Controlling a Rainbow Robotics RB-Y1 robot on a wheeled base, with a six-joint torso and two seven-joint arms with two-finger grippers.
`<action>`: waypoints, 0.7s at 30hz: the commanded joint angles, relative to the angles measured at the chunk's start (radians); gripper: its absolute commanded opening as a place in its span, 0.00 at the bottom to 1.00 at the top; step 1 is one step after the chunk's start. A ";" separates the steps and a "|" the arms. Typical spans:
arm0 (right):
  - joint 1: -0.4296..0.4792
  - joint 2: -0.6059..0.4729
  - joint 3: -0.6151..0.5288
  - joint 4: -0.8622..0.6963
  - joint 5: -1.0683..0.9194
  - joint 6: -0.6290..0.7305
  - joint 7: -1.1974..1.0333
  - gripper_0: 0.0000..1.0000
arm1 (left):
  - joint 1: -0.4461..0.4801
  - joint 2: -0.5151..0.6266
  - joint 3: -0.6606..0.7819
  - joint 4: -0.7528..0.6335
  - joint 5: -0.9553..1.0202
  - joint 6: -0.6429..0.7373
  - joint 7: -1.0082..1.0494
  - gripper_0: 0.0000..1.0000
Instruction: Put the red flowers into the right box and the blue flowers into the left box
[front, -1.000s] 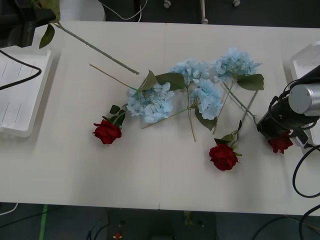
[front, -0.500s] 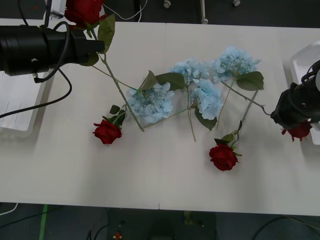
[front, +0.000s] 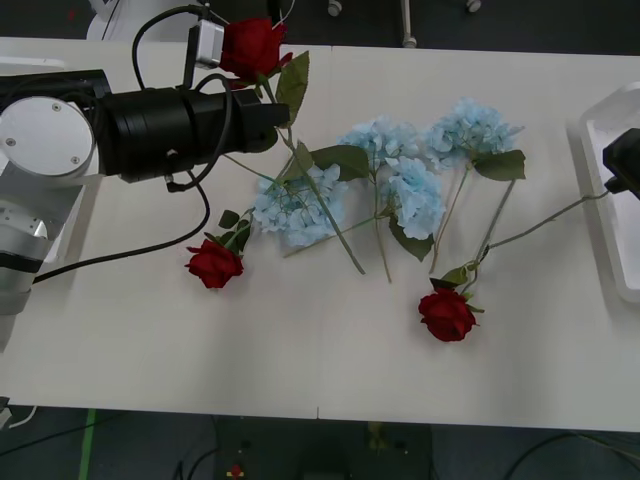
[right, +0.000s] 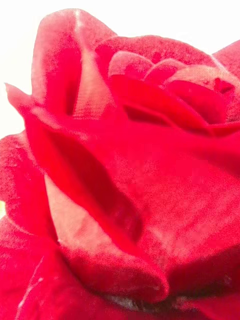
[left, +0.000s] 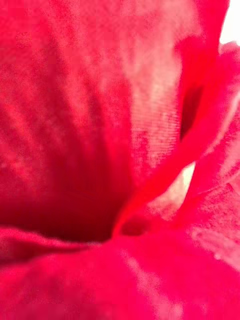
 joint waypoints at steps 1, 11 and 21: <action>-0.084 -0.044 -0.018 0.081 0.053 -0.089 0.308 0.00 | -0.050 -0.015 -0.071 -0.024 0.035 -0.065 0.045 0.00; -0.088 -0.040 -0.018 0.087 0.278 -0.167 0.672 0.00 | -0.108 -0.041 -0.158 -0.024 0.026 -0.186 0.128 0.00; -0.085 -0.024 -0.018 0.087 0.643 -0.173 1.149 0.00 | -0.113 -0.050 -0.173 -0.025 -0.018 -0.186 0.163 0.00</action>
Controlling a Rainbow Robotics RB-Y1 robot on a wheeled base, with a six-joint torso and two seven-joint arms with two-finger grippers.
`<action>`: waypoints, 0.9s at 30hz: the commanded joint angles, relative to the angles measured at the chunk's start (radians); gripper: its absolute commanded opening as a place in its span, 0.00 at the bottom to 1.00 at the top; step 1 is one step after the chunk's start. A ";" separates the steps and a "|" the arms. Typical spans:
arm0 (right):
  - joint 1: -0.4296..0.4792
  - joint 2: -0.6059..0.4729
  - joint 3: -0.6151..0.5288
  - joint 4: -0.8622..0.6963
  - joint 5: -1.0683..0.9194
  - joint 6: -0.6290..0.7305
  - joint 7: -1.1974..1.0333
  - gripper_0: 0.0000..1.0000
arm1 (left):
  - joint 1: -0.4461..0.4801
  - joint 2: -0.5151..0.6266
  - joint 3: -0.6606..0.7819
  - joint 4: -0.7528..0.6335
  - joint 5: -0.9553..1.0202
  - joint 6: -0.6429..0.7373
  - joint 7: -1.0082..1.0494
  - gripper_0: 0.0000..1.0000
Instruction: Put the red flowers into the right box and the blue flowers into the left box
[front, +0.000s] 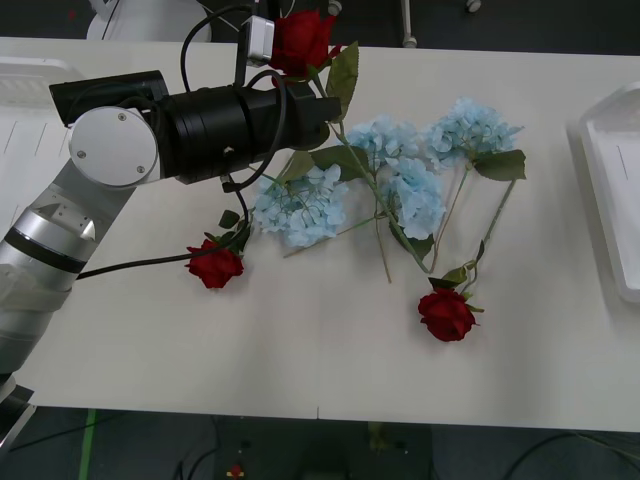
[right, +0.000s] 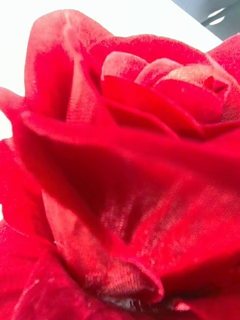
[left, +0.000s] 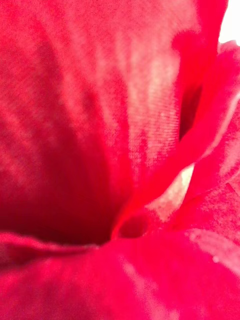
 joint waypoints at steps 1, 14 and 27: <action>-0.039 -0.023 -0.018 -0.005 0.149 -0.014 0.144 0.00 | -0.050 -0.020 -0.013 -0.024 -0.002 -0.014 0.038 0.00; -0.029 0.043 -0.007 0.230 0.063 -0.266 0.054 0.00 | -0.047 -0.020 -0.012 -0.024 -0.002 -0.014 0.035 0.00; -0.021 0.012 -0.006 0.238 -0.021 -0.284 0.035 0.78 | -0.047 -0.020 -0.012 -0.024 -0.002 -0.017 0.032 0.00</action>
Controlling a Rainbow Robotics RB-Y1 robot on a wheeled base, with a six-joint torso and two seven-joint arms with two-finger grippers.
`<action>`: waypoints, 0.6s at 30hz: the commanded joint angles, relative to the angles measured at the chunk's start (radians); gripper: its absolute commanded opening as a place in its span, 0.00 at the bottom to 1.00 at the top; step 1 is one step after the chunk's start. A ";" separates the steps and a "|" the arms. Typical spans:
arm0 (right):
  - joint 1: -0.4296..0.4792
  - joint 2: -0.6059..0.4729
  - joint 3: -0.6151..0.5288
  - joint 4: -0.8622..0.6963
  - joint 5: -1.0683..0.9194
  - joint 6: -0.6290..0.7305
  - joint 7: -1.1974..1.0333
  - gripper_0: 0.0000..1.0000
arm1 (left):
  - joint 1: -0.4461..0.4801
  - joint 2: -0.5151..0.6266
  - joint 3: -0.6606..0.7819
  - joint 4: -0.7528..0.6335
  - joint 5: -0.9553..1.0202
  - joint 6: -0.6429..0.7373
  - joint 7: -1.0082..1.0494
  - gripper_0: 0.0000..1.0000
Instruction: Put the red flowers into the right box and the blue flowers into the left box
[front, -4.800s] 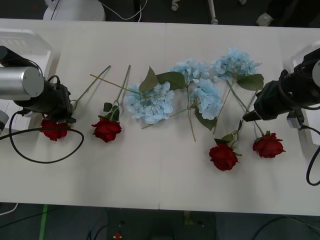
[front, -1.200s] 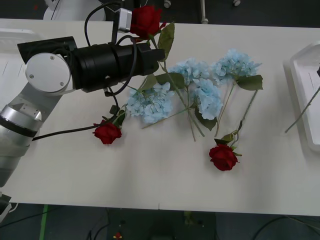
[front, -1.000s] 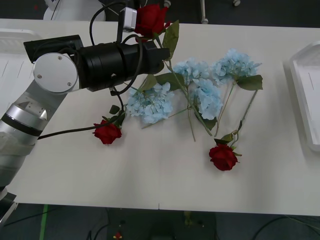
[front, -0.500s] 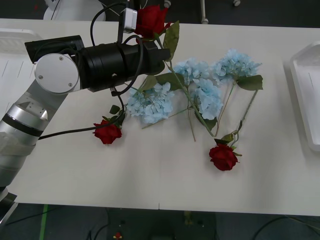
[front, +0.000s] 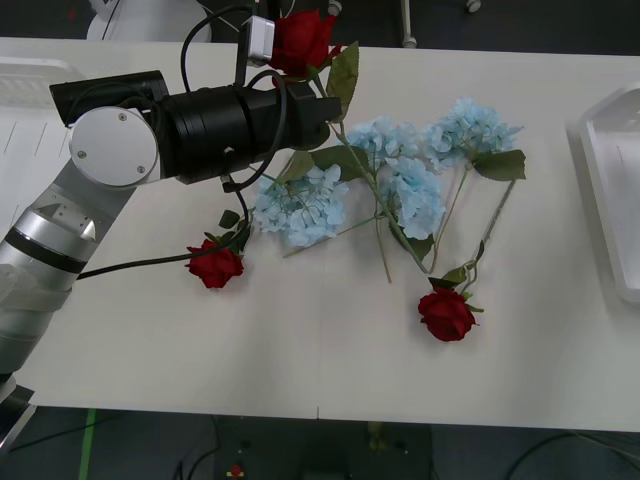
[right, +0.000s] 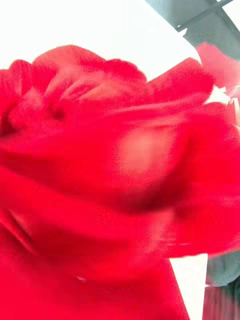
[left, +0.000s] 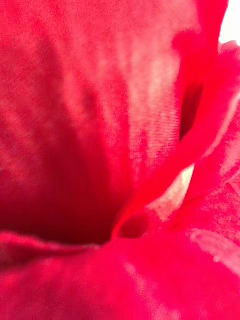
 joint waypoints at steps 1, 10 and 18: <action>-0.021 -0.042 -0.009 -0.019 -0.101 0.010 0.010 0.81 | -0.047 -0.019 -0.011 -0.024 -0.001 -0.016 0.032 0.00; -0.023 -0.086 -0.018 -0.178 -0.241 0.172 0.039 0.87 | -0.047 -0.019 -0.013 -0.024 0.012 -0.022 0.032 0.00; -0.013 -0.091 -0.029 -0.387 -0.637 0.402 0.081 0.99 | -0.047 -0.019 -0.013 -0.024 0.035 -0.022 0.027 0.00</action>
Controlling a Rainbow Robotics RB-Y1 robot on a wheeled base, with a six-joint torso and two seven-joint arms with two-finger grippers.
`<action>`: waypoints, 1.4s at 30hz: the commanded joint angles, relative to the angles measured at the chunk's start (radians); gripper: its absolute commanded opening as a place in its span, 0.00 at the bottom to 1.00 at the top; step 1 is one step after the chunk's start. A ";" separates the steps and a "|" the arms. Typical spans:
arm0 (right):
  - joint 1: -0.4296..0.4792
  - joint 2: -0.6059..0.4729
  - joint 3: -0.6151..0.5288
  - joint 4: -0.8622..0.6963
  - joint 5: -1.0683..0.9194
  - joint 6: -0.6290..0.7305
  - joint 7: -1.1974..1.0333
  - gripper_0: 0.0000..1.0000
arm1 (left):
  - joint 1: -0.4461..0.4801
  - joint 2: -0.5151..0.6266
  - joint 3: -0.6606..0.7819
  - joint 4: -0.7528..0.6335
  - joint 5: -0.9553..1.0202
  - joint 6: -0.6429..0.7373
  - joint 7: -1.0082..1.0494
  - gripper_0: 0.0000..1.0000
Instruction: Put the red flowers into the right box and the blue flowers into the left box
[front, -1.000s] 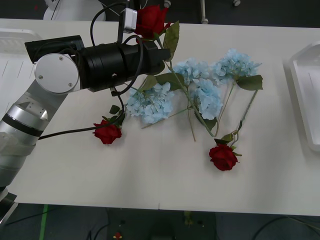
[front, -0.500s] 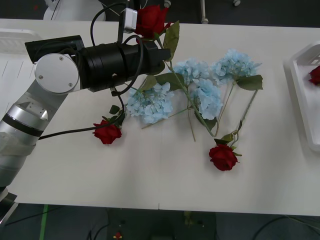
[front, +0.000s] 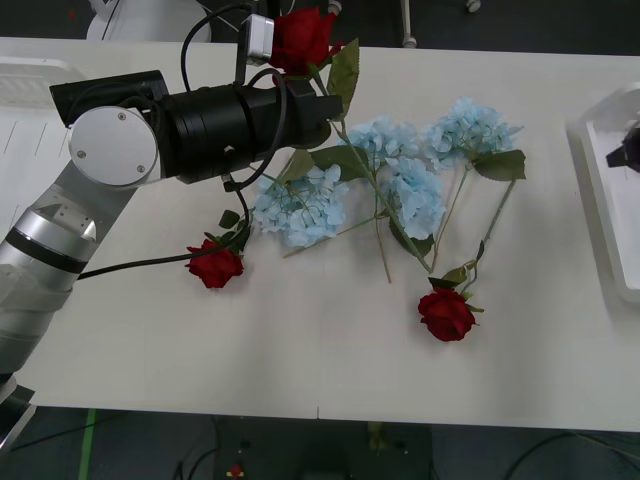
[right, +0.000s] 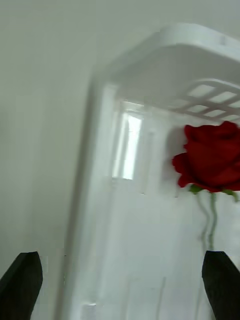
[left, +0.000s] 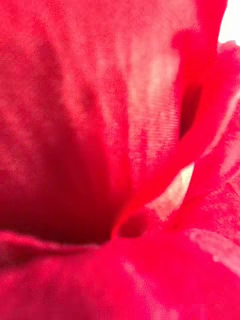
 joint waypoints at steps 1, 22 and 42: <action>-0.010 -0.052 -0.027 -0.137 -0.213 0.122 0.093 1.00 | -0.047 -0.018 -0.013 -0.024 0.020 -0.018 0.029 0.00; 0.043 0.008 -0.002 -0.399 -0.883 0.202 0.107 1.00 | -0.047 -0.018 -0.011 -0.024 0.046 -0.039 0.029 0.00; 0.069 0.212 0.065 -0.461 -0.869 0.271 0.101 1.00 | -0.046 -0.016 -0.011 -0.024 0.051 -0.042 0.035 0.00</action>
